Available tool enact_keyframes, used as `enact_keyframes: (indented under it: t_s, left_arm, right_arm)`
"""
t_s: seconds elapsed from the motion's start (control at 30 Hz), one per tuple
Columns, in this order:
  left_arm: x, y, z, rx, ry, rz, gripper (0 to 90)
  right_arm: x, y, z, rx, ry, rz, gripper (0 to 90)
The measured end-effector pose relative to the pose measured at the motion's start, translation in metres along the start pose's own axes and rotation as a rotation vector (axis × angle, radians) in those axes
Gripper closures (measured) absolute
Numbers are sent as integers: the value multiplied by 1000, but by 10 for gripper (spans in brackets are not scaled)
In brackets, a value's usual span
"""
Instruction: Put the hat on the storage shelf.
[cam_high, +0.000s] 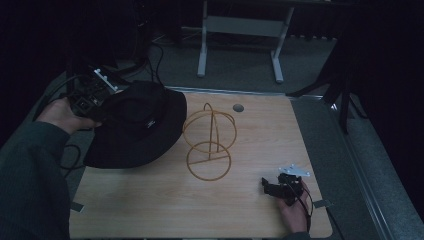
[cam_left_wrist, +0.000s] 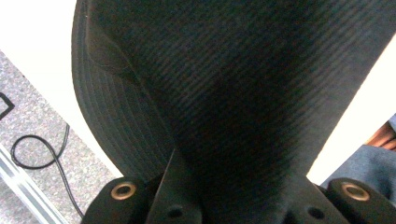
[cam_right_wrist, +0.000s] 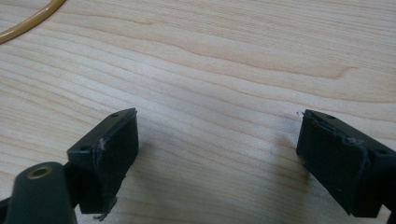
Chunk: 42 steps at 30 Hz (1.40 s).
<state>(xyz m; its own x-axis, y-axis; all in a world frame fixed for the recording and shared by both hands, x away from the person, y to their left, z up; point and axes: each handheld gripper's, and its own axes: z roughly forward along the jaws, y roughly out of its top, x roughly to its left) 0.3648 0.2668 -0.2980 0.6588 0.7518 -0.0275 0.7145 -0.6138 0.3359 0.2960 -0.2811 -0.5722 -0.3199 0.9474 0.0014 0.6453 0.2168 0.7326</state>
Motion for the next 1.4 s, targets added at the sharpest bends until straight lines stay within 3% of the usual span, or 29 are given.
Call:
enact_keyframes:
  t_s: [0.33,0.47,0.63,0.9,1.4]
  left_arm:
    - [2,-7,-8,-20,-11,9,885]
    - [0,-11,-13,-43,-5,28,885]
    - [-2,-15,-23,-72,-26,53,885]
    - [-4,-16,-31,-90,-37,82,884]
    - [-8,-13,-47,-144,-63,93,884]
  right_arm:
    - [0,0,0,0,0,0,126]
    - [0,0,0,0,0,0,127]
    - [0,0,0,0,0,0,127]
    - [0,0,0,0,0,0,127]
    - [0,0,0,-1,0,-1,127]
